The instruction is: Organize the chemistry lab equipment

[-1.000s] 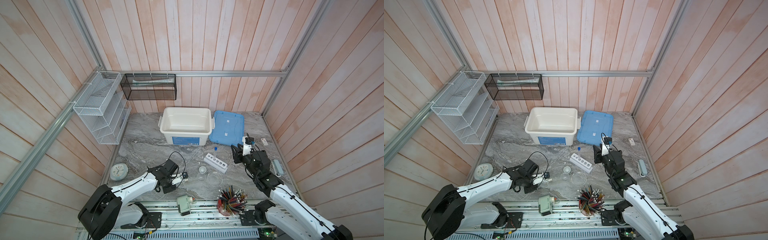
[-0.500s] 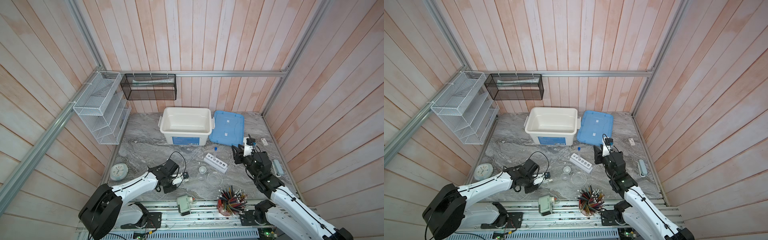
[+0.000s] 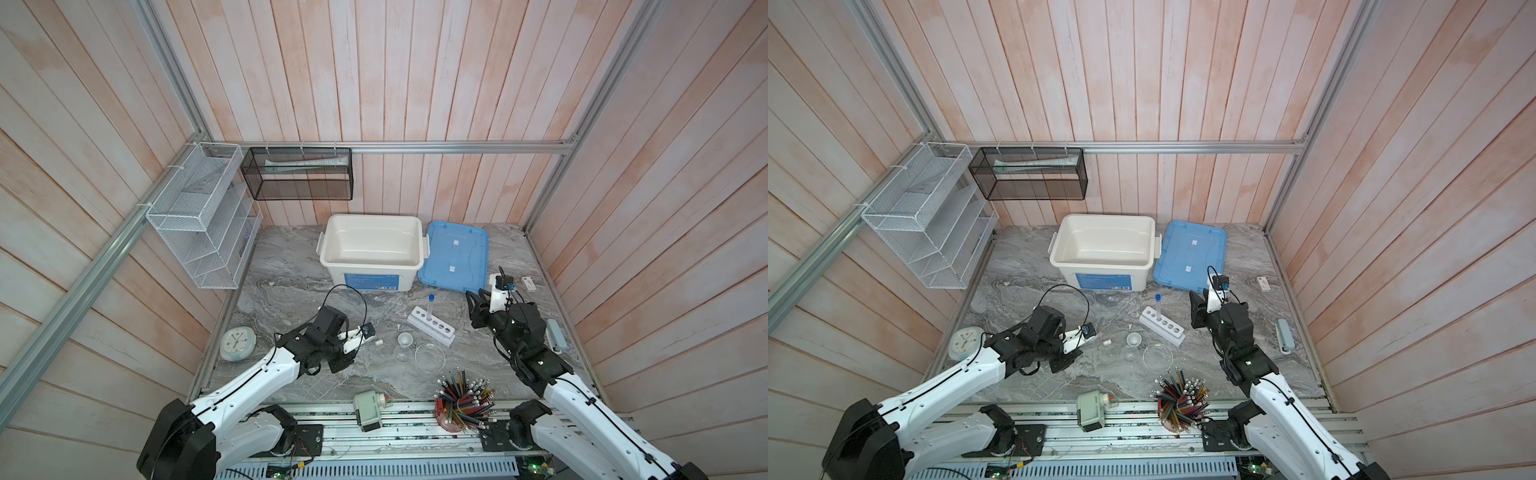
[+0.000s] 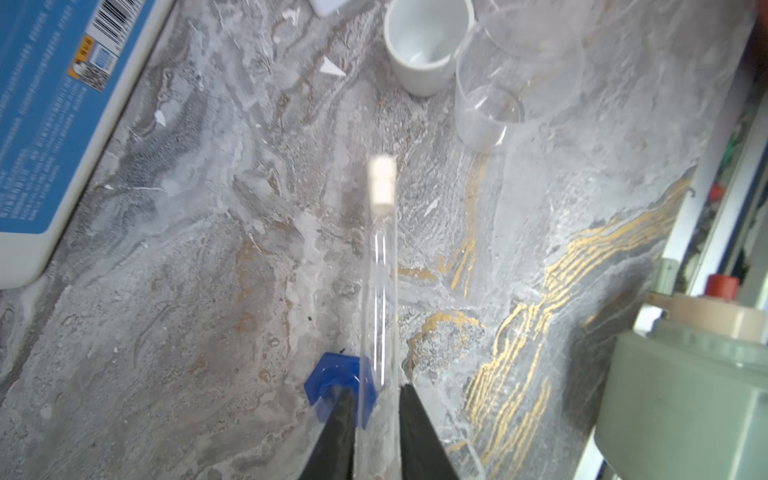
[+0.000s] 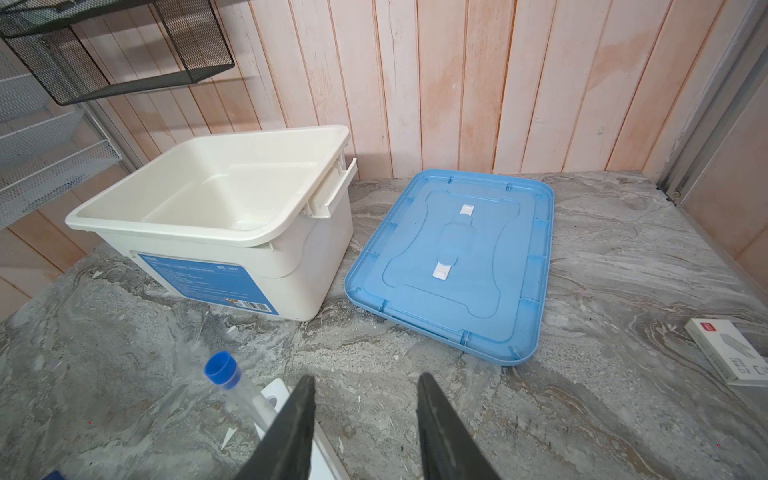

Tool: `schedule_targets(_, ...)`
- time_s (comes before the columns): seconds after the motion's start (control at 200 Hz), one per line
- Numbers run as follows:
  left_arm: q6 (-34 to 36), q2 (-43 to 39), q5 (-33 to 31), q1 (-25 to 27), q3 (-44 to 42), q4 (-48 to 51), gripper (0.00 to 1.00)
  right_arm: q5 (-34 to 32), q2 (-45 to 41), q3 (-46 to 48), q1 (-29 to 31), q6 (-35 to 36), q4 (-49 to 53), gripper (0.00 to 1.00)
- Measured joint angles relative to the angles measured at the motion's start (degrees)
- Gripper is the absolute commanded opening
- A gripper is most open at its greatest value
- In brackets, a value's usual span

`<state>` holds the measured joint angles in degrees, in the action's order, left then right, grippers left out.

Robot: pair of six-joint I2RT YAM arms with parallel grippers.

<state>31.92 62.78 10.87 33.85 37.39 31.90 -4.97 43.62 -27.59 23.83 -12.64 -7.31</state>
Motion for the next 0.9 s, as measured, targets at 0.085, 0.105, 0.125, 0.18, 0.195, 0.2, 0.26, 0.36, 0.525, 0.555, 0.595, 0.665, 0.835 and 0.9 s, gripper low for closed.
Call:
schedule_targets(0.085,-0.83,-0.79,1.25,-0.20,1.44,-0.70,0.23,0.42,0.00,-2.32,0.00,0.00,1.57,0.42)
schedule_targets(0.105,-1.20,-1.16,1.55,-0.22,1.73,-1.09,0.23,0.55,-0.02,-2.80,0.00,0.02,1.81,0.42)
schedule_targets(0.125,-1.42,-1.57,1.86,-0.22,1.90,-1.46,0.23,0.61,-0.04,-3.32,0.00,0.02,1.95,0.42)
schedule_targets(0.18,-1.90,-2.78,2.86,-0.37,2.16,-2.73,0.23,0.85,-0.15,-4.63,0.00,0.02,2.49,0.42)
schedule_targets(0.195,-2.01,-2.99,3.10,-0.37,2.21,-2.97,0.23,0.87,-0.22,-4.90,0.00,0.02,2.71,0.42)
schedule_targets(0.2,-2.01,-3.17,3.23,-0.37,2.21,-3.13,0.23,0.90,-0.24,-4.98,0.00,0.02,2.75,0.42)
schedule_targets(0.26,-2.29,-3.74,4.02,-0.46,2.43,-3.76,0.23,1.07,-0.37,-6.01,0.00,0.02,3.32,0.42)
schedule_targets(0.36,-2.43,-3.67,4.35,-0.48,2.45,-4.13,0.25,1.51,-0.37,-7.08,0.00,-0.07,4.37,0.42)
schedule_targets(0.525,-2.45,-3.56,4.00,-0.46,1.77,-4.09,0.28,2.16,-0.33,-7.17,0.00,-0.96,5.20,0.42)
schedule_targets(0.555,-2.58,-3.56,3.65,-0.44,1.38,-4.07,0.29,2.29,-0.33,-7.17,0.00,-1.09,5.25,0.42)
schedule_targets(0.595,-2.58,-3.56,3.28,-0.24,0.70,-3.85,0.30,2.36,-0.33,-7.17,0.00,-1.31,5.25,0.42)
schedule_targets(0.665,-2.58,-3.37,2.03,0.66,-0.28,-2.91,0.32,2.56,-0.33,-7.15,0.00,-1.51,5.25,0.42)
schedule_targets(0.835,-2.84,-1.49,-1.97,3.15,-2.56,-2.29,0.37,3.19,-0.33,-6.51,0.00,-2.14,5.18,0.42)
schedule_targets(0.9,-3.04,-0.42,-2.82,3.41,-2.80,-1.77,0.38,3.37,-0.33,-6.03,0.00,-2.19,5.09,0.42)
